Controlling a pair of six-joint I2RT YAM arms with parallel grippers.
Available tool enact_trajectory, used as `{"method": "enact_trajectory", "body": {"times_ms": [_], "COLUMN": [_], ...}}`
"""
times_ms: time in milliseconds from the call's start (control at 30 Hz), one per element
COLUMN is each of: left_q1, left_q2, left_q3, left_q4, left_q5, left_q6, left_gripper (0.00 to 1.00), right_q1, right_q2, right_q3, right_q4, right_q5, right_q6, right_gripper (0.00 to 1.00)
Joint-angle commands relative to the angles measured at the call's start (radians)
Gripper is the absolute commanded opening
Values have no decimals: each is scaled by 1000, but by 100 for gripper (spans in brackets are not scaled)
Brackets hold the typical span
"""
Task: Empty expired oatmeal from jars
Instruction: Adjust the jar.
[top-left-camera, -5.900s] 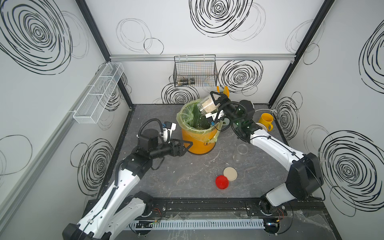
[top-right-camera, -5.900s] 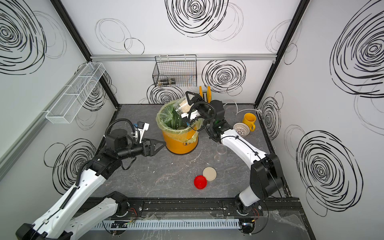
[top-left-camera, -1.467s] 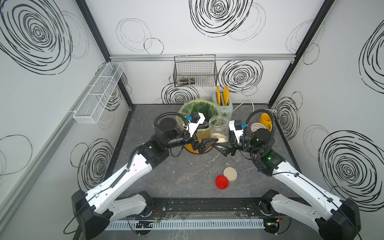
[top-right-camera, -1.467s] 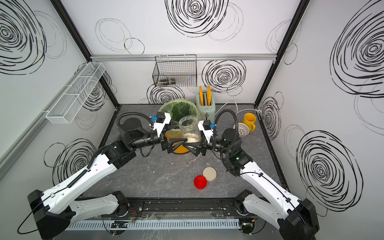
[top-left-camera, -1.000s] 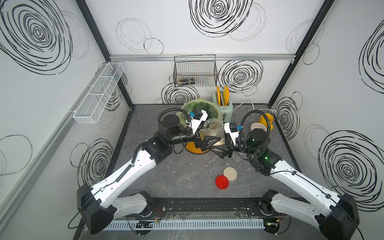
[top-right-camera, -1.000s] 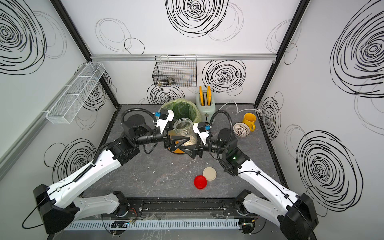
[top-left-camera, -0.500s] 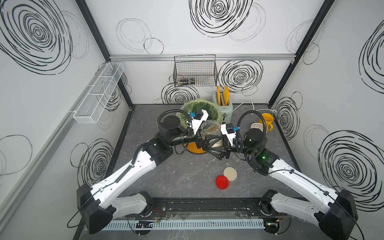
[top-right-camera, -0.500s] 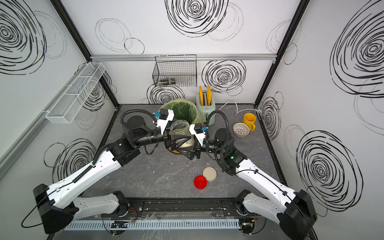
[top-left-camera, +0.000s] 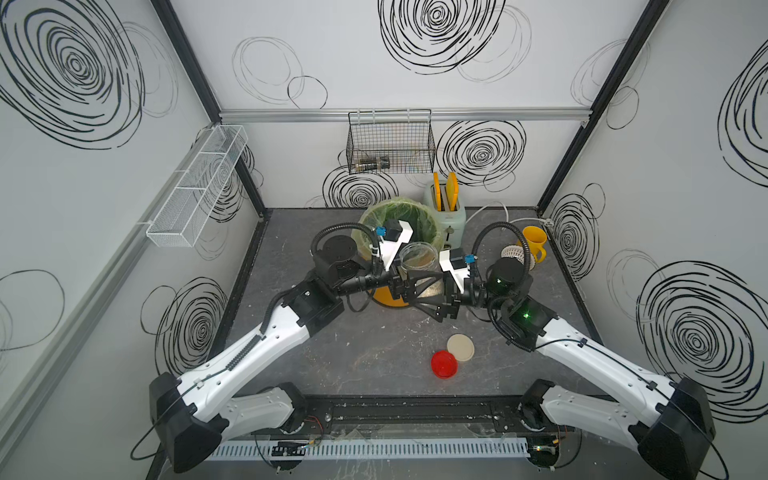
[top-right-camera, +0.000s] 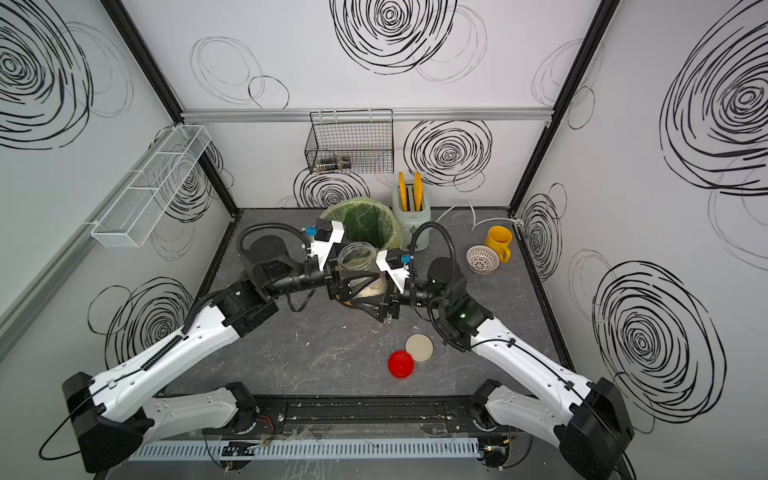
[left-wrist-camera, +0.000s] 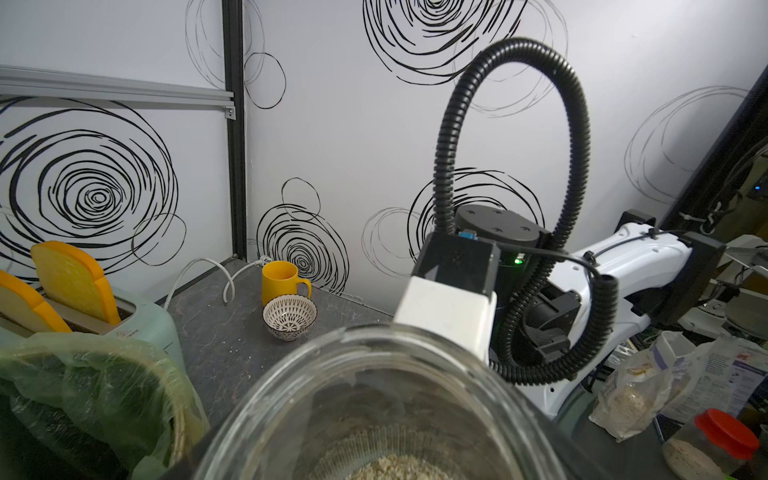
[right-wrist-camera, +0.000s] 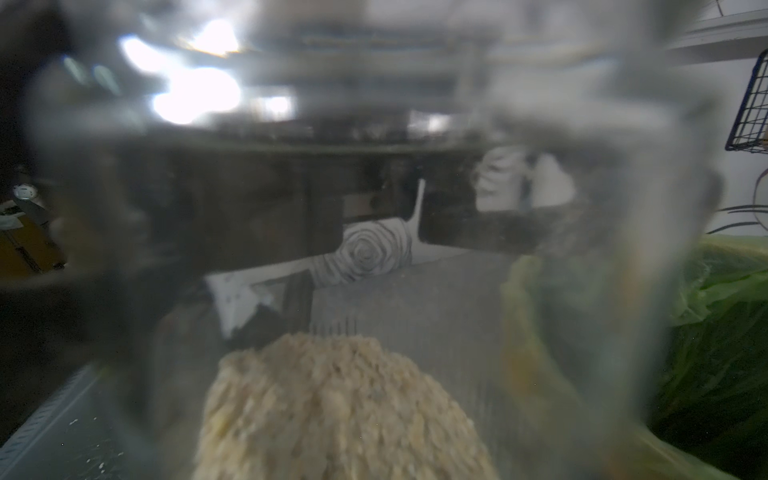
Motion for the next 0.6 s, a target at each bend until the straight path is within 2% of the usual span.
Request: {"method": "enact_trajectory", "body": {"times_ms": [0,67,100,300,433,500,567], "left_q1": [-10,-15,-18,-26,-47,-58,-70], "left_q2": [-29,-43,-51,-80,-93,-97,-93], "left_q3": [-10,-17,-22,-51,-52,-38,-6], "left_q4": [38,42,49,105,132,118,58], "left_q5": [-60,-117,-143,-308,-441,-528,-633], "left_q6": [-72,-99,-111,-213,-299,-355,-413], "left_gripper": [0,0,0,0,0,0,0], "right_q1": [6,6,6,4,4,4,4], "right_q2": [-33,-48,-56,-95,-130,-175,-238], "right_q3": [47,38,31,10,33,51,51], "right_q4": [81,80,84,69,-21,-86,-108], "right_q5": [8,20,29,67,92,107,155], "right_q6": [-35,-46,-47,-77,-77,-32,82], "right_gripper": [82,96,99,98,98,98,98]}}
